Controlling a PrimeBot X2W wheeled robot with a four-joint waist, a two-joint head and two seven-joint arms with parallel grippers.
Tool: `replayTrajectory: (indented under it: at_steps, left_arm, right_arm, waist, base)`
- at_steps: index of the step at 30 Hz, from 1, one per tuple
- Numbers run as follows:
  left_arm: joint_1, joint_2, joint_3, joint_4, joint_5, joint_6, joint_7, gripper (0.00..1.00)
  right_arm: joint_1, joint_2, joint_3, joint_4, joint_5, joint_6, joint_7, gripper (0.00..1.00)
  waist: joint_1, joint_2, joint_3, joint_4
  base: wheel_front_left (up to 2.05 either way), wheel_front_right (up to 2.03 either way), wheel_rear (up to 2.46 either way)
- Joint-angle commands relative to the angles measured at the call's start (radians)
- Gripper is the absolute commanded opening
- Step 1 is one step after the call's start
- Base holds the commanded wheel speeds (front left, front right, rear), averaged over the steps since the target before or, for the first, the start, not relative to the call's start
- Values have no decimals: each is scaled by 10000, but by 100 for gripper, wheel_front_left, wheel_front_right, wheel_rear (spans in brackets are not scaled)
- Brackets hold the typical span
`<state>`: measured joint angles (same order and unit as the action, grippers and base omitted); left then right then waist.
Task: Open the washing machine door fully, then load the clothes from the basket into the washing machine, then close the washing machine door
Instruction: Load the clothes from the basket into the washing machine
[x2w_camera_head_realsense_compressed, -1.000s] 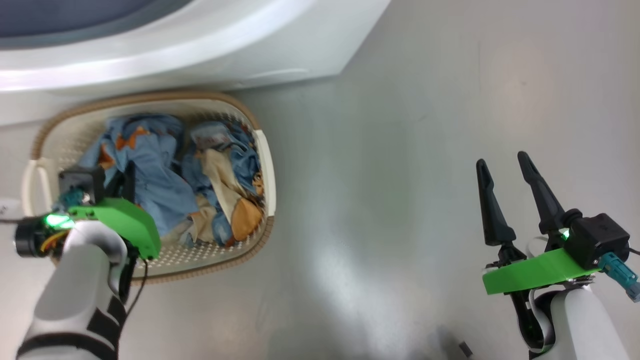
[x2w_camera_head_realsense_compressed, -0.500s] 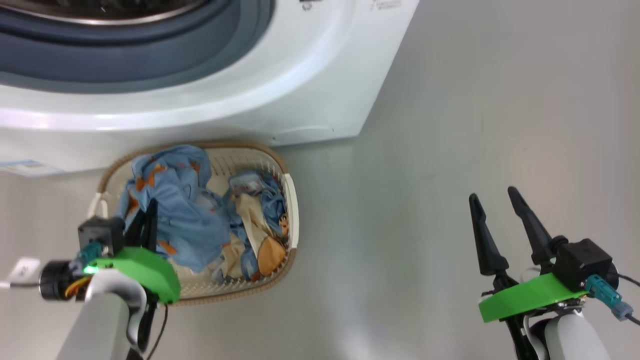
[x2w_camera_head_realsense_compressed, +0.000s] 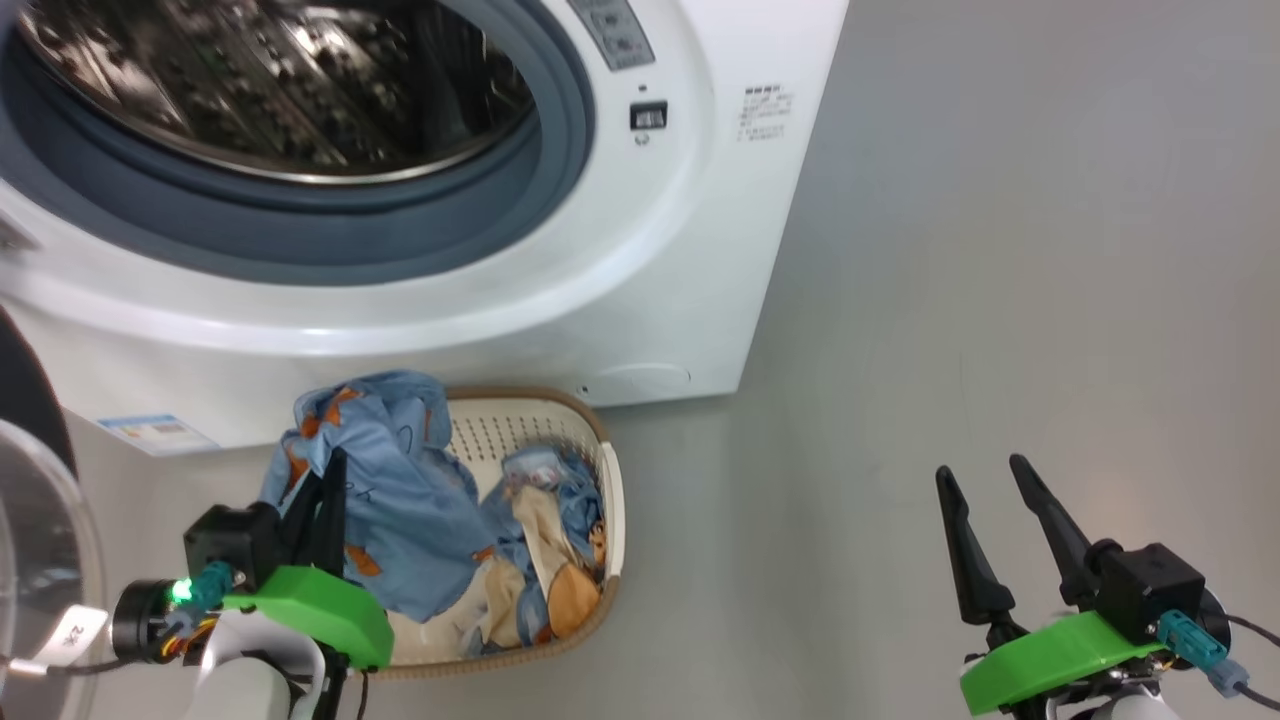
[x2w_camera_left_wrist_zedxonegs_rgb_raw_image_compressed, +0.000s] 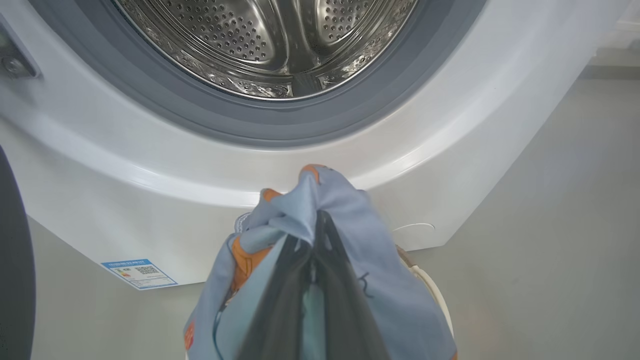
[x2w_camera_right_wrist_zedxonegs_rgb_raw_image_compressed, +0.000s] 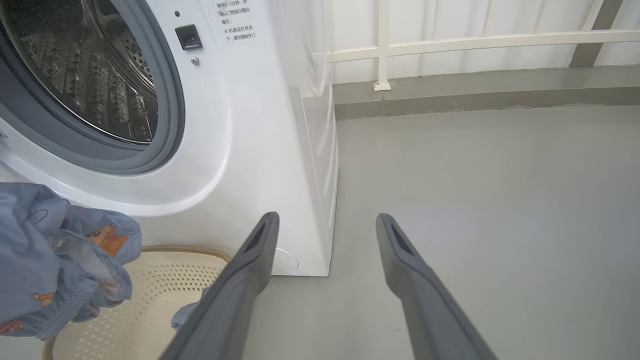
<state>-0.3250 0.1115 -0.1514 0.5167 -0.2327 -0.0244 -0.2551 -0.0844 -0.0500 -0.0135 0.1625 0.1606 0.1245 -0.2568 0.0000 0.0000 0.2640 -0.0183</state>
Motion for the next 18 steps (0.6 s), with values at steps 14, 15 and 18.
replayTrajectory:
  at_steps: [14,15,18]
  left_arm:
    - [1192,423,730,-2941,298,269,-66,0]
    - [1312,442,789,-3108,321,292,-66,0]
    - [1696,486,961,-3506,390,361,-66,0]
  right_arm:
    - [497,-3,272,-108,16,62,-49,100]
    - [509,-3,283,-119,-6,62,-49,100]
    - [559,-3,291,-207,-83,62,-49,100]
  waist:
    - [0,0,-1475,399]
    - [0,0,-1530,382]
    - [0,0,-1690,322]
  base:
    - [0,0,0]
    - [0,0,0]
    - [0,0,0]
